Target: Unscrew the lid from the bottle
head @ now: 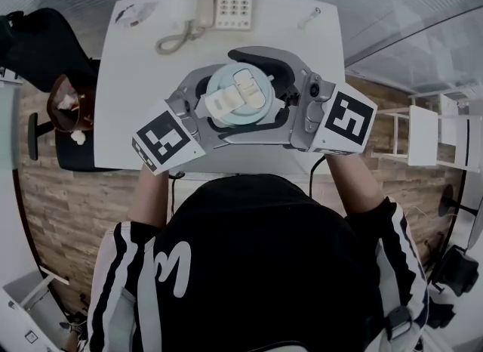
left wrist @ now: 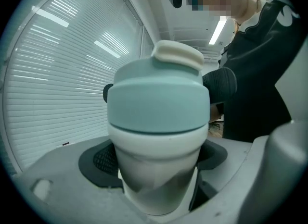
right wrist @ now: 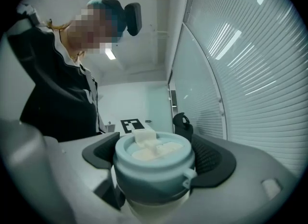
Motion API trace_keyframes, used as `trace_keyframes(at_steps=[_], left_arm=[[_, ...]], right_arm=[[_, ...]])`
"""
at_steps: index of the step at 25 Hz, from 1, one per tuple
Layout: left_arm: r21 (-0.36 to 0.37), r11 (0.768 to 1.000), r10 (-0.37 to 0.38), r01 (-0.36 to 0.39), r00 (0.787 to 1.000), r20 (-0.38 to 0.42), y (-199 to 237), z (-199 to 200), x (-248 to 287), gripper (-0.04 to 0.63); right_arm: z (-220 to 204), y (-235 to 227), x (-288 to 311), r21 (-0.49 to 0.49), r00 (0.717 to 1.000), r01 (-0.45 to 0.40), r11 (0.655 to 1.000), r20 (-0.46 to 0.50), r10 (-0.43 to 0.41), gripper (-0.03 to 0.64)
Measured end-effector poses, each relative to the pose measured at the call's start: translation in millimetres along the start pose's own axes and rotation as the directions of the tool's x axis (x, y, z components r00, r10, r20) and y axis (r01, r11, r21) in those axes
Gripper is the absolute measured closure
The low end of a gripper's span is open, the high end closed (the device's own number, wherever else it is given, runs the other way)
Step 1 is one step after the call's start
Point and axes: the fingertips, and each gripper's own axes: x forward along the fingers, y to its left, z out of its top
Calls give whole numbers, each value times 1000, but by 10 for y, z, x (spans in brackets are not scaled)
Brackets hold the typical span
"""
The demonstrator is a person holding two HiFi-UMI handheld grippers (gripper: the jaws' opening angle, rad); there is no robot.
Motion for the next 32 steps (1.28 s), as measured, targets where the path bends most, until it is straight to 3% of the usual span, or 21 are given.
trace_keyframes(at_steps=[3, 7, 11, 16, 19, 23, 25, 27, 32], left_arm=[[5, 996, -88, 88, 996, 8, -143, 92, -30, 160], [26, 989, -149, 149, 989, 19, -300, 197, -41, 160], [47, 980, -193, 193, 981, 3, -436, 216, -30, 160], [55, 971, -232, 231, 973, -3, -525, 225, -47, 160], [54, 958, -281, 281, 960, -10, -622, 227, -40, 160], [39, 942, -334, 334, 943, 2, -700, 221, -35, 160], [31, 949, -314, 313, 949, 20, -685, 240, -29, 160], [13, 966, -257, 257, 965, 60, -617, 293, -37, 160], [-29, 995, -86, 90, 988, 127, -308, 409, -105, 160]], right_arm=[[97, 144, 5, 43, 994, -112, 993, 3, 112, 152], [188, 317, -48, 23, 970, -241, 970, -9, 242, 152], [186, 482, -114, -5, 923, -380, 925, -65, 379, 152], [195, 592, -139, -19, 872, -484, 875, -90, 480, 152], [173, 689, -187, -13, 814, -571, 821, -135, 565, 152], [111, 764, -243, 27, 707, -688, 725, -200, 678, 151], [113, 761, -237, 55, 688, -700, 712, -212, 694, 149], [181, 709, -197, 47, 724, -669, 742, -185, 664, 149], [499, 413, -167, -69, 901, -434, 898, -16, 434, 149]])
